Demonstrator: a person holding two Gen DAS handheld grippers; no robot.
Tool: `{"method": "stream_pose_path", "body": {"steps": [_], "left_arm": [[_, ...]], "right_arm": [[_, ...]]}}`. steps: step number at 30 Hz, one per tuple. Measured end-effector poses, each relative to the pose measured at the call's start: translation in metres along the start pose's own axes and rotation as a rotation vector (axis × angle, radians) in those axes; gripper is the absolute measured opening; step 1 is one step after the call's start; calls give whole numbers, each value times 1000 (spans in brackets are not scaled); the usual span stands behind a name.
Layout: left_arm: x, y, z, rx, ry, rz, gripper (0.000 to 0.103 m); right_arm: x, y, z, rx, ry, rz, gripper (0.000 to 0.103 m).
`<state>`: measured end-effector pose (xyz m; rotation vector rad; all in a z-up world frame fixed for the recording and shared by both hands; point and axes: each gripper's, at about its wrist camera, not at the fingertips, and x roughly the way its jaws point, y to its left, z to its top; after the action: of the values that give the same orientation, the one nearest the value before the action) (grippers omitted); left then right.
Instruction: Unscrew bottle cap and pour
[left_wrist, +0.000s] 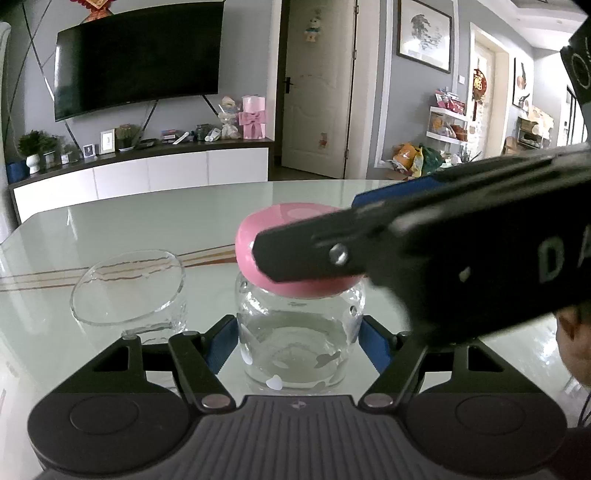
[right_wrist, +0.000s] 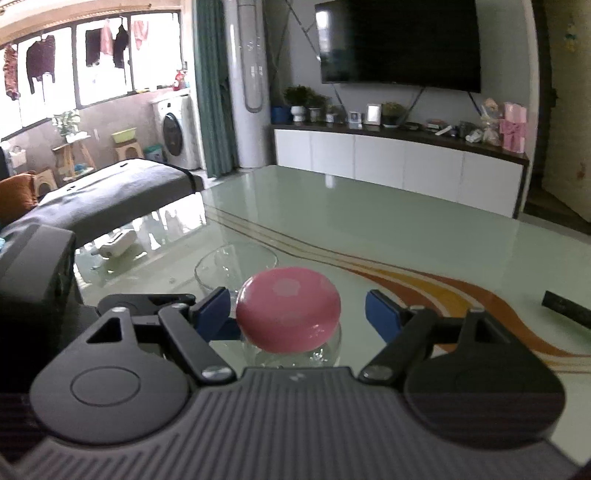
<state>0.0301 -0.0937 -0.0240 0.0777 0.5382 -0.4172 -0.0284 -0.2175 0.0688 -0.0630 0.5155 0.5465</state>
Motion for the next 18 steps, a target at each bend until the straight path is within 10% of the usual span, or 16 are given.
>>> {"method": "stream_pose_path", "body": {"steps": [18], "left_arm": [[2, 1, 2, -2, 2, 6, 74]], "right_arm": [[7, 12, -7, -23, 9, -30, 66]]}}
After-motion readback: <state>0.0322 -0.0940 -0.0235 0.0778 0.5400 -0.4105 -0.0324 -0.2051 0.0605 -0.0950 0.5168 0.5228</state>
